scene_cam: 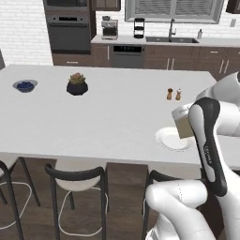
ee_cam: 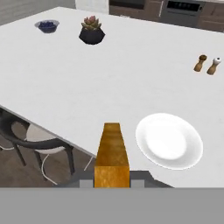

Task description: Start the toaster. Once the lever pops up, take the bread to the plate on the dining counter.

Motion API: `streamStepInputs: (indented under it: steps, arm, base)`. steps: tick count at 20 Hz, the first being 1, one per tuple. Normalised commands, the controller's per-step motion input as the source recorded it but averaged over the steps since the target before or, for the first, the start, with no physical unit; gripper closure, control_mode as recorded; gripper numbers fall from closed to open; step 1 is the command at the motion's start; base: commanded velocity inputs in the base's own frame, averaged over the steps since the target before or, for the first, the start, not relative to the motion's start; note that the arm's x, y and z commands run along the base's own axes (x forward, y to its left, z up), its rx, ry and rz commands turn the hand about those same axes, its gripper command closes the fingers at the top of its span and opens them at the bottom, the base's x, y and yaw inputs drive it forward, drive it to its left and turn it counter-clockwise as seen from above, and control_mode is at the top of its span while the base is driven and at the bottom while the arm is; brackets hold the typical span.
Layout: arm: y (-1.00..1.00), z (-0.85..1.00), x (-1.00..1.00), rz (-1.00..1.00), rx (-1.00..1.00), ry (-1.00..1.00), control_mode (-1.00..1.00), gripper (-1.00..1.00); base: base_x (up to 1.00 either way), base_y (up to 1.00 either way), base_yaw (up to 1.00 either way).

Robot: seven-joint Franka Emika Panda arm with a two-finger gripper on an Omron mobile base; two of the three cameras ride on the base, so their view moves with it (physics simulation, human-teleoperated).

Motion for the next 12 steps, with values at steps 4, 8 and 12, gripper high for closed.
streamStepInputs:
  steps: [4,8,12]
  arm:
    - [-0.08,-0.04,1.0,0.0,0.2,0.0,-1.0,1.0]
    - [-0.21,-0.18,0.97,0.0,0.24,0.1,-1.0,1.0]
    - [-0.4,-0.47,0.64,-0.05,0.26,0.02,-1.0,1.0]
  base:
    - [0.0,0.0,0.0]
    - [0.0,0.0,0.0]
    - [0.0,0.0,0.0]
